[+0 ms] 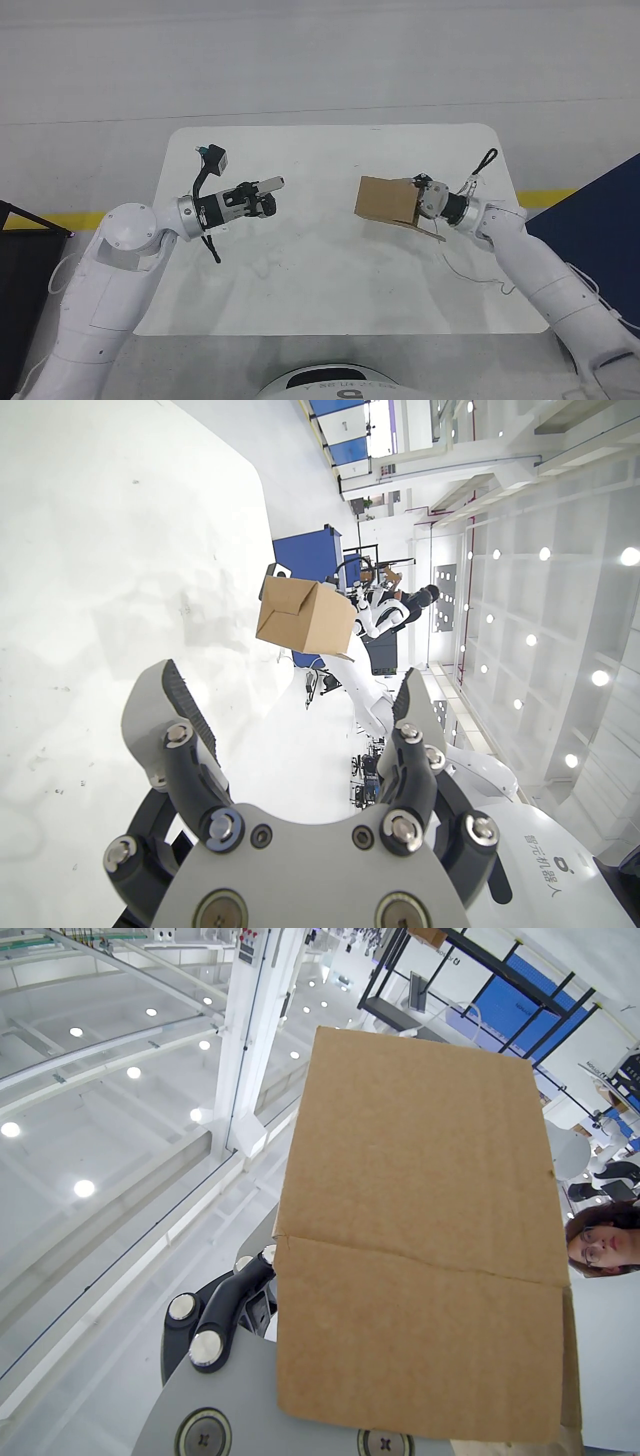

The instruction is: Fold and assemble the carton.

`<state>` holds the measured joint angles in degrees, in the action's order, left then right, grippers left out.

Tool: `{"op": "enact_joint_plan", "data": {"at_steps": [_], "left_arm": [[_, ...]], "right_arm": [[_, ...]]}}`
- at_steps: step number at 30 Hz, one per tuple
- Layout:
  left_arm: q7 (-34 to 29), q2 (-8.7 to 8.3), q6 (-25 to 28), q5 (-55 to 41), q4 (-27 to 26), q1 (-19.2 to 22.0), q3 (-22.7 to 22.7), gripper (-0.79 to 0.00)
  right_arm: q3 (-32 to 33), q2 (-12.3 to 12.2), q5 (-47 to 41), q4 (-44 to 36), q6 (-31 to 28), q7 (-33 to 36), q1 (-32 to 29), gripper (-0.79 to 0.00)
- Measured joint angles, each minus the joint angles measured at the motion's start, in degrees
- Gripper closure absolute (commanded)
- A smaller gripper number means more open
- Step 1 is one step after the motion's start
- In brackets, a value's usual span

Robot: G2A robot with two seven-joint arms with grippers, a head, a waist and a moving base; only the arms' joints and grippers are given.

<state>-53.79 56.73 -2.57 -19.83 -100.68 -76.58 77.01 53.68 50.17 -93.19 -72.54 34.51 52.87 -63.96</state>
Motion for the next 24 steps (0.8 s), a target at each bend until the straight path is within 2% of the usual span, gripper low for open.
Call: {"op": "enact_joint_plan", "data": {"at_steps": [4, 7, 12, 17, 19, 20, 21, 22, 23, 24], "left_arm": [[0.0, 0.00, 0.0, 0.0, 0.0, 0.0, 0.0, -0.785], [0.0, 0.00, 0.0, 0.0, 0.0, 0.0, 0.0, -0.785], [0.0, 0.00, 0.0, 0.0, 0.0, 0.0, 0.0, -0.785], [0.0, 0.00, 0.0, 0.0, 0.0, 0.0, 0.0, -0.785], [0.0, 0.00, 0.0, 0.0, 0.0, 0.0, 0.0, -0.785], [0.0, 0.00, 0.0, 0.0, 0.0, 0.0, 0.0, -0.785], [0.0, 0.00, 0.0, 0.0, 0.0, 0.0, 0.0, -0.785], [0.0, 0.00, 0.0, 0.0, 0.0, 0.0, 0.0, -0.785], [0.0, 0.00, 0.0, 0.0, 0.0, 0.0, 0.0, -0.785], [0.0, 0.00, 0.0, 0.0, 0.0, 0.0, 0.0, -0.785]], "right_arm": [[-0.1, 0.0, 0.2, 0.0, -0.3, 0.6, 0.1, 0.000], [-0.5, 0.2, 4.7, -1.7, -0.8, -5.5, 0.9, 0.000], [1.4, -0.7, 12.1, -4.7, 8.5, -15.6, 4.2, 0.000], [4.5, -2.1, 16.4, -10.4, 21.9, -24.8, 7.0, 0.000], [3.7, -2.3, 17.0, -11.4, 23.7, -29.3, 7.9, 0.000], [2.8, -2.3, 17.1, -11.8, 23.7, -31.3, 8.3, -0.111], [1.6, -2.4, 16.9, -12.2, 23.6, -33.1, 8.8, -0.283], [-0.3, -2.4, 16.5, -12.9, 23.5, -35.2, 9.6, -0.354], [-1.7, -2.5, 16.4, -13.4, 23.5, -36.7, 10.3, -0.388], [-3.2, -2.6, 16.3, -13.9, 23.5, -38.0, 11.0, -0.514]]}}
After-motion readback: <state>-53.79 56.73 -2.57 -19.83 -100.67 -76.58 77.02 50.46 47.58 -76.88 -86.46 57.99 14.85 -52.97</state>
